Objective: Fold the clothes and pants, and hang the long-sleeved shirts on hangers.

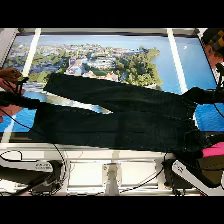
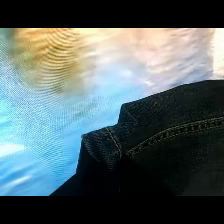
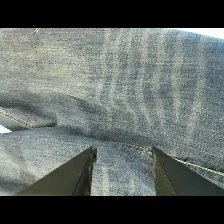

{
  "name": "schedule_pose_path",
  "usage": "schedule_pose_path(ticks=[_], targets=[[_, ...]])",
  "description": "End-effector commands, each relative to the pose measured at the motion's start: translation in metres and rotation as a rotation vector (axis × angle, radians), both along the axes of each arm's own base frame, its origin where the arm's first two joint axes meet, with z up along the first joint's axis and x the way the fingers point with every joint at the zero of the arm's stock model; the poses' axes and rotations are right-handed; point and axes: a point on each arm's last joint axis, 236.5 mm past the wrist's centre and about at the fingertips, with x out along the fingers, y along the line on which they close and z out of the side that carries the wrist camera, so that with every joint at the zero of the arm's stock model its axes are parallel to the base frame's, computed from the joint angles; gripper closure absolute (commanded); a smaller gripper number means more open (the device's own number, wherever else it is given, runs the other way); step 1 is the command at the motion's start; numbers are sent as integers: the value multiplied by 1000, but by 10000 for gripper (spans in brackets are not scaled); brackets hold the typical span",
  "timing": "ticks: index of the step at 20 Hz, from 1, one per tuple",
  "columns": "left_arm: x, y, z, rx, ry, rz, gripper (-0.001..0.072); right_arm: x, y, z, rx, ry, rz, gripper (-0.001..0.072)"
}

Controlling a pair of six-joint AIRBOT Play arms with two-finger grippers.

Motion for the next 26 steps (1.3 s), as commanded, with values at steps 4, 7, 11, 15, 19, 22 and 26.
schedule_pose_path(ticks=[4,7,11,15,19,22,26], targets=[[12,5,56,41,-93,-34,678,-1,0,-1,-2,7,2,313],[13,3,59,33,-98,-25,678,-2,-2,-2,-12,12,2,313],[25,16,71,-21,-171,80,678,-5,-7,-6,-41,23,8,313],[21,55,70,-4,-177,228,678,1,-15,-6,-70,2,-12,313],[19,59,66,-9,-169,240,678,7,-20,-4,-84,-25,-31,313],[20,56,57,-22,-149,232,674,7,-21,-4,-91,-23,-32,313],[22,56,45,-32,-132,236,112,-4,-42,-26,-127,89,-121,311]])
